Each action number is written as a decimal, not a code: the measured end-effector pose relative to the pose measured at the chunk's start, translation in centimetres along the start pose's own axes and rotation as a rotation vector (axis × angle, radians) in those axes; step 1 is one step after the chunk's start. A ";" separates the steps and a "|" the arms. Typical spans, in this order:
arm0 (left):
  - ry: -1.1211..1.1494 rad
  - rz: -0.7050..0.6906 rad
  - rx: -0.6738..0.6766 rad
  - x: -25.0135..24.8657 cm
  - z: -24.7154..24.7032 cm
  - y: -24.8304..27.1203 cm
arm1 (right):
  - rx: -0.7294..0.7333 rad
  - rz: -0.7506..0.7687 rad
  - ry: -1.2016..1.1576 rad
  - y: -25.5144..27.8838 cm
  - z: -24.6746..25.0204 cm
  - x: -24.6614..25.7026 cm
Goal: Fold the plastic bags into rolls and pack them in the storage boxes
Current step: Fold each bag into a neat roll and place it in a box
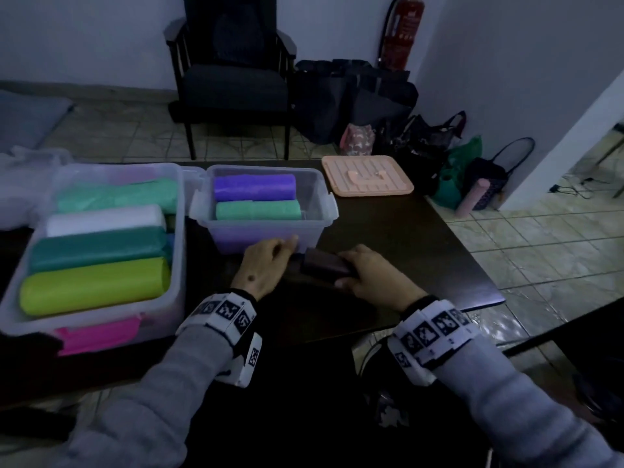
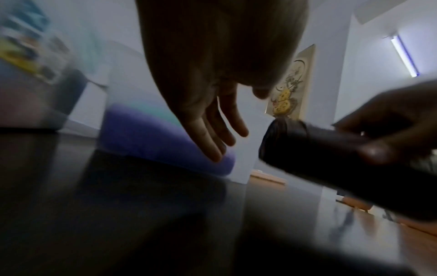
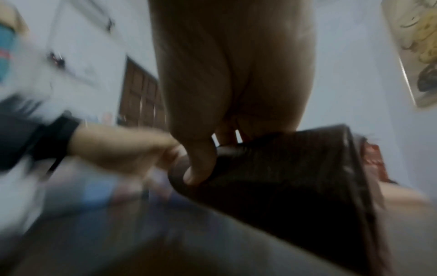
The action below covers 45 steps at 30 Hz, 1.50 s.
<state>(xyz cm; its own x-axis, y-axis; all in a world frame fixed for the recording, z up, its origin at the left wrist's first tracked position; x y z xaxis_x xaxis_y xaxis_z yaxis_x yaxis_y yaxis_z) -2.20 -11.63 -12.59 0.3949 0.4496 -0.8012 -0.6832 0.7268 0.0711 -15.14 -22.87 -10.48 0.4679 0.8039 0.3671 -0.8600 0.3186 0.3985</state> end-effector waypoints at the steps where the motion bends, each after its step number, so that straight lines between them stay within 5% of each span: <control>1: 0.061 0.041 -0.083 1.0 0.8 0.4 | -0.012 0.015 0.014 0.0 1.0 0.8; 6: 0.374 0.281 -0.434 6.7 2.4 1.3 | -0.120 0.162 0.062 -0.2 6.9 5.8; 14: 0.564 0.275 -0.715 6.8 5.2 0.1 | -0.252 0.226 0.080 -8.1 8.8 10.2; 24: 0.847 0.398 -0.706 7.6 5.2 -1.4 | 0.024 0.266 0.136 -13.6 4.3 11.4; 33: 0.849 0.407 -0.709 6.9 5.1 -1.1 | -0.148 0.340 -0.176 -13.1 3.6 11.2; 45: 0.783 0.557 -0.469 4.2 4.2 1.1 | -0.177 0.239 -0.077 -11.3 3.7 11.0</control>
<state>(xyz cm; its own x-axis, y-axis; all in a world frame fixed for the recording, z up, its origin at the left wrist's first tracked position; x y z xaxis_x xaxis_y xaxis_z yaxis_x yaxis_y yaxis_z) 1.31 -6.78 -13.37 -0.4363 0.0774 -0.8965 -0.8794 0.1744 0.4430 0.46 -19.49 -7.86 0.2561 0.8286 0.4979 -0.9666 0.2130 0.1428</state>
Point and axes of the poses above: each hand's wrist, its own y-axis away from the middle knuckle, its own z-axis out of the back of the hand, x = y × z, the point moved 7 cm from there along -y, towards the middle knuckle, and after that the axes turned 6 degrees about x, right-handed, at the moved point
